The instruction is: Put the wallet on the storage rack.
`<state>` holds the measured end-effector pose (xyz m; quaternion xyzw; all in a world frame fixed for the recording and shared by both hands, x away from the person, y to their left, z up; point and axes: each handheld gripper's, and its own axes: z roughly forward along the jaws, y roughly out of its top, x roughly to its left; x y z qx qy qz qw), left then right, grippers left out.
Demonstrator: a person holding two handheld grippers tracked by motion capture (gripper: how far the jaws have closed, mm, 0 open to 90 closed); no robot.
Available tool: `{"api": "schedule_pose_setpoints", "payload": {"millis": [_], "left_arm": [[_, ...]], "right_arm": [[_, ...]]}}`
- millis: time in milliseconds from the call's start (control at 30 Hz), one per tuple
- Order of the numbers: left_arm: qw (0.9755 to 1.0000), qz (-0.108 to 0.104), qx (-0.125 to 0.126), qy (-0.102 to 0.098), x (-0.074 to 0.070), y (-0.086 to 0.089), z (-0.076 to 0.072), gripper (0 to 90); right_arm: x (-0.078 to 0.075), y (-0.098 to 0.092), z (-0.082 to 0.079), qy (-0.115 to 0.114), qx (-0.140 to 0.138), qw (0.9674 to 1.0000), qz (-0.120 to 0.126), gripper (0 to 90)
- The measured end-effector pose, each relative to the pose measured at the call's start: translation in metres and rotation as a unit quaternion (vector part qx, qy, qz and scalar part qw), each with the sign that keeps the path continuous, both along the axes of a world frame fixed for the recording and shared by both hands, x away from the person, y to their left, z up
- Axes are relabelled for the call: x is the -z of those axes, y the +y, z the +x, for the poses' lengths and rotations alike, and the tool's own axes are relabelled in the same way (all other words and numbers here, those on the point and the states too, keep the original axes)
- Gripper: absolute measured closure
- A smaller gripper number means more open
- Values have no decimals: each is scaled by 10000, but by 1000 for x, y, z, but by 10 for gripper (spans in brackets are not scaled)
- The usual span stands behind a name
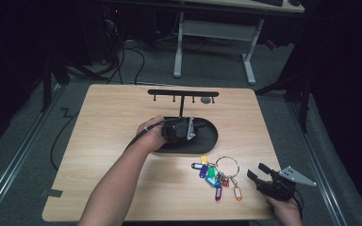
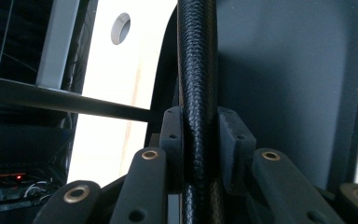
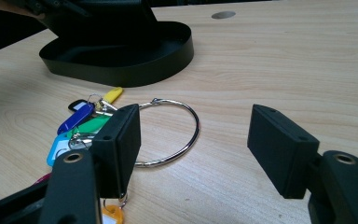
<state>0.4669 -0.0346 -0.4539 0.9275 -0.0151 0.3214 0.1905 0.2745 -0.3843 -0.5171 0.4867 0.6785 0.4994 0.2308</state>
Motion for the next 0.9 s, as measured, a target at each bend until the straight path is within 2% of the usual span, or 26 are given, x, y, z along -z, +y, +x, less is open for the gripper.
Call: {"api": "schedule_pose_setpoints", "payload": {"millis": [100, 233, 400, 533, 633, 900], "left_arm": [[10000, -48, 0, -23, 3, 1, 4, 742], [10000, 64, 6, 11, 7, 3, 7, 740], [9998, 197, 36, 23, 11, 0, 1, 731], [9995, 238, 53, 189, 16, -2, -3, 708], [9992, 330, 98, 192, 22, -4, -7, 692], [9988, 177, -11, 448, 26, -3, -9, 658]], "right_arm": [[1, 1, 0, 24, -19, 10000, 1, 350], [0, 2, 0, 3, -47, 10000, -7, 349], [1, 2, 1, 21, -65, 10000, -6, 350], [0, 3, 0, 22, -74, 10000, -21, 350], [0, 3, 0, 19, -75, 10000, -23, 350], [0, 2, 0, 47, -59, 10000, -33, 350]]}}
